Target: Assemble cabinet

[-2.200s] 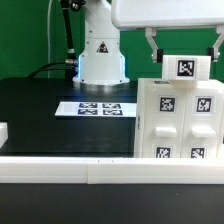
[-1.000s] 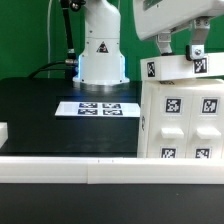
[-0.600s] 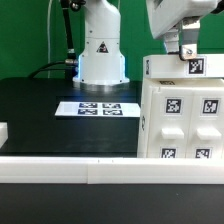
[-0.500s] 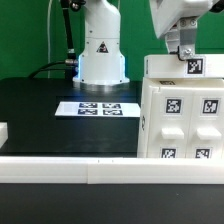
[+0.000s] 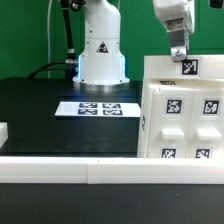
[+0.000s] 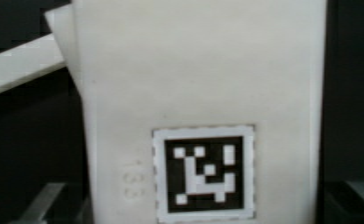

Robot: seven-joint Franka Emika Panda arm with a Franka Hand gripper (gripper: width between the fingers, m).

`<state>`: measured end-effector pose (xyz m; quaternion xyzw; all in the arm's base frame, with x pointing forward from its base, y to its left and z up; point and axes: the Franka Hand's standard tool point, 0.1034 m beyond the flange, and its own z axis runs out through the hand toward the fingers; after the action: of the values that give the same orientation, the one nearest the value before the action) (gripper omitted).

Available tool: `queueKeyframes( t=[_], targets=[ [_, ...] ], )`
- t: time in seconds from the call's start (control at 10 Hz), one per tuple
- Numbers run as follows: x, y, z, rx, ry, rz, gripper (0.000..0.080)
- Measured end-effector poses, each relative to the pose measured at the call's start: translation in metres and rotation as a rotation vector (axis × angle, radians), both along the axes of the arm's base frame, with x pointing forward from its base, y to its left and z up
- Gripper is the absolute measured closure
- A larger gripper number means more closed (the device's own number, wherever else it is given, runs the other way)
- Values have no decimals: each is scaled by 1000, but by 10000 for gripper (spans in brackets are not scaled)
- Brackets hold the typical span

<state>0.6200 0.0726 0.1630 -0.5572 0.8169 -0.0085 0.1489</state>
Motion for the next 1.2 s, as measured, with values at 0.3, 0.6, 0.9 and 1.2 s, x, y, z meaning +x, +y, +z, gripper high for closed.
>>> queueKeyframes(
  t=[0.3, 0.6, 0.9, 1.2],
  targets=[
    [-1, 3, -1, 49, 19, -94, 238],
    [0, 4, 6, 50, 0, -57, 4],
    [4, 6, 26, 80, -58, -43, 1],
    [3, 7, 23, 59, -59, 23, 2]
  ],
)
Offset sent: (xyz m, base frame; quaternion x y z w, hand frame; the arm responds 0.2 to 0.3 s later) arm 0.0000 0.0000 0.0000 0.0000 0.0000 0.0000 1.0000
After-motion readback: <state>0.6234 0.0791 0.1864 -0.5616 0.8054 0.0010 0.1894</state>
